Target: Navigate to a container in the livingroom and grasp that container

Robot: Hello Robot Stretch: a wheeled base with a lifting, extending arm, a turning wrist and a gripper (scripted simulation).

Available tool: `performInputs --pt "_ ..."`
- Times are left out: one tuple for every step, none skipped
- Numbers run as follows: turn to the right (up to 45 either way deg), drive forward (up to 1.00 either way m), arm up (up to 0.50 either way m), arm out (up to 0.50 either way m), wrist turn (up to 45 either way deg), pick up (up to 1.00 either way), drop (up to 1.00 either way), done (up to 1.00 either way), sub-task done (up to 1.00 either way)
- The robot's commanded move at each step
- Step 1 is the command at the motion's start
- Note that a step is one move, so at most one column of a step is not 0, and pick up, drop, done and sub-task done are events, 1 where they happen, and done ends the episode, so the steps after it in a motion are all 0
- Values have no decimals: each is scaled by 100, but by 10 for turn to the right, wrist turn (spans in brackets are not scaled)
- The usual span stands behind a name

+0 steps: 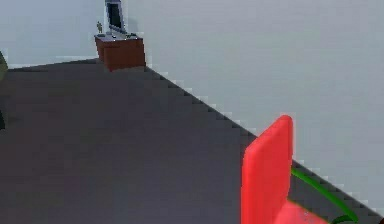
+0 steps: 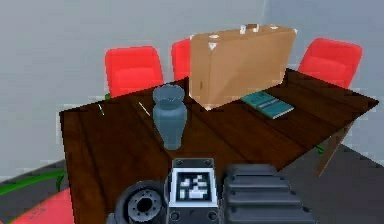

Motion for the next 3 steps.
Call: performInputs --pt "0 0 0 34 0 0 0 0 0" --pt "0 0 0 0 450 0 0 0 0" --pt "0 0 0 0 450 0 0 0 0"
